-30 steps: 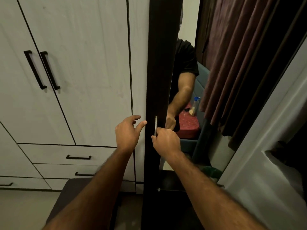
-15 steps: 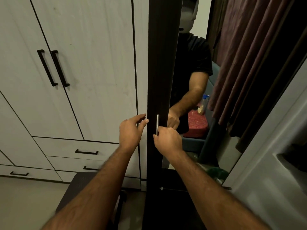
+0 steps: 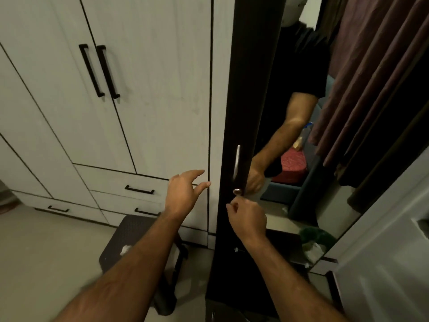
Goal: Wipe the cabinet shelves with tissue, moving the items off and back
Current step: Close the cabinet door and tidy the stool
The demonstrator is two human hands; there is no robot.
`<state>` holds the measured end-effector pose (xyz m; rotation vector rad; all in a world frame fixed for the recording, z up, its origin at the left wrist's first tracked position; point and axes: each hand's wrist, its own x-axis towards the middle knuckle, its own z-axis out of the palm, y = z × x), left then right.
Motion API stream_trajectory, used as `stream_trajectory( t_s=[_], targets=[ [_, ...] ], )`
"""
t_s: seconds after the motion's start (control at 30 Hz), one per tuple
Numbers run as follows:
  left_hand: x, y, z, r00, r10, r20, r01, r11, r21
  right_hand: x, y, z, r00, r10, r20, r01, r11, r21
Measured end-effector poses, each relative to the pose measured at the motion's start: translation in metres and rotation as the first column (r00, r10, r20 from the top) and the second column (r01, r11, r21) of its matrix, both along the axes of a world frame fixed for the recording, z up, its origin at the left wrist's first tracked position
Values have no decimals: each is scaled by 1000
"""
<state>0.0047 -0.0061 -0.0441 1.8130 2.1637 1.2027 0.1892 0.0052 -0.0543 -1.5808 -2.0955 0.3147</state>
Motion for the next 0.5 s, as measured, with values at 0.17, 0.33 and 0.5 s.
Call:
stream_trajectory(
  t_s=[0.17, 0.33, 0.5],
  targets=[
    [-46, -51, -65, 997, 37, -73, -53, 972, -229, -35, -10, -51, 965, 259, 41, -243, 942, -230],
    [-100, -111, -121, 981, 147, -126, -189, 864, -466, -90, -22, -91, 895, 440, 78, -369, 826, -425],
    [-153, -144, -158, 970, 215, -117, -241, 766, -595, -148, -28, -123, 827, 549, 121, -412, 738, -534]
  ],
)
